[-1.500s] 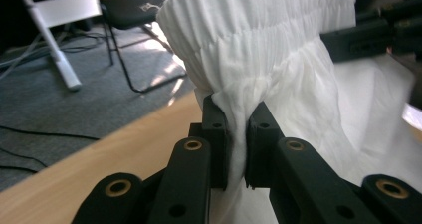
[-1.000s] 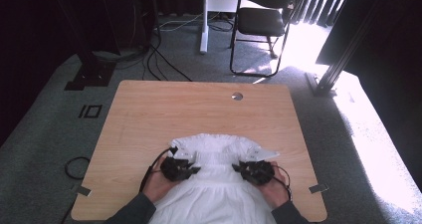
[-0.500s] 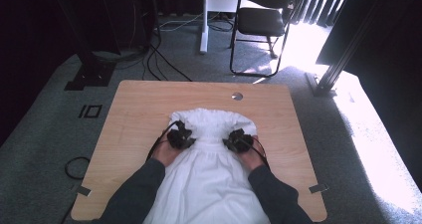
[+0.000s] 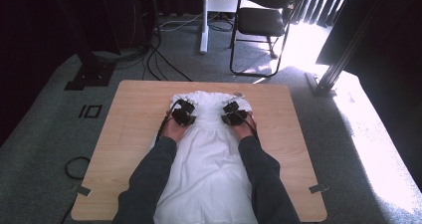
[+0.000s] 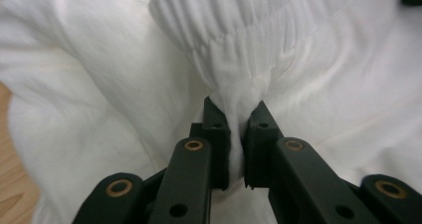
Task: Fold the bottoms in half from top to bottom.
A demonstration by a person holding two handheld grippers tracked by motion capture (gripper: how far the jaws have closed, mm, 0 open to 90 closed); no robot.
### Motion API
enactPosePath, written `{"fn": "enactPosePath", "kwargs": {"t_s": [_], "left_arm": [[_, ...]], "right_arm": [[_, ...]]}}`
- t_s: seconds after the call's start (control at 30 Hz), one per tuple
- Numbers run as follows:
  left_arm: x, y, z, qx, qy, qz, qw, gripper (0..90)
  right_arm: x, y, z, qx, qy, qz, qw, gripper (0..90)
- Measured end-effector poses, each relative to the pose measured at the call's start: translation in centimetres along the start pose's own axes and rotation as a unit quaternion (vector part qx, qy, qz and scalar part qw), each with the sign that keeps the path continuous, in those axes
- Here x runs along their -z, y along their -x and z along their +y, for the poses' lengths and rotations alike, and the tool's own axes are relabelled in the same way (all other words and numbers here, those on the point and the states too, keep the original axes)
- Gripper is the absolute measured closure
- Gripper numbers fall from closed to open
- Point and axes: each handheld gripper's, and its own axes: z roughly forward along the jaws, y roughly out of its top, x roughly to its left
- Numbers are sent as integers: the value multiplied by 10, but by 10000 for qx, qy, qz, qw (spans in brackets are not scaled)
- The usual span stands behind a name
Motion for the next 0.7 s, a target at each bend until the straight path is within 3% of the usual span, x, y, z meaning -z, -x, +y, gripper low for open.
{"fn": "enactPosePath", "kwargs": {"t_s": [0.07,0.13,0.2,0.27,0.37,0.4,0.47,0.53,0.57,0.6,0.7], "left_arm": [[28,-1,4,-33,435,-215,9988,858],[60,4,7,-121,907,-332,9953,862],[93,12,9,-257,1275,-431,9906,862],[126,22,7,-435,1649,-556,9838,862],[166,41,-6,-800,1925,-658,9758,859],[173,47,-13,-830,1966,-788,9738,859],[177,59,-30,-979,1880,-885,9733,855],[167,70,-54,-944,1675,-1124,9749,853],[159,77,-67,-1050,1502,-1048,9775,851],[149,82,-79,-1022,1368,-1101,9791,851],[113,88,-112,-839,805,-1272,9850,849]], "right_arm": [[24,4,6,-36,442,179,9989,805],[54,3,11,4,912,320,9953,807],[87,-2,14,205,1338,358,9902,808],[120,-10,16,449,1684,379,9840,808],[166,-24,6,758,2071,503,9741,806],[178,-29,0,916,2152,530,9708,806],[195,-40,-18,1205,2125,531,9682,805],[200,-49,-41,1324,2016,641,9684,805],[199,-54,-53,1391,1881,626,9702,804],[194,-58,-66,1433,1768,673,9714,804],[167,-68,-104,1311,1220,853,9801,804]]}}
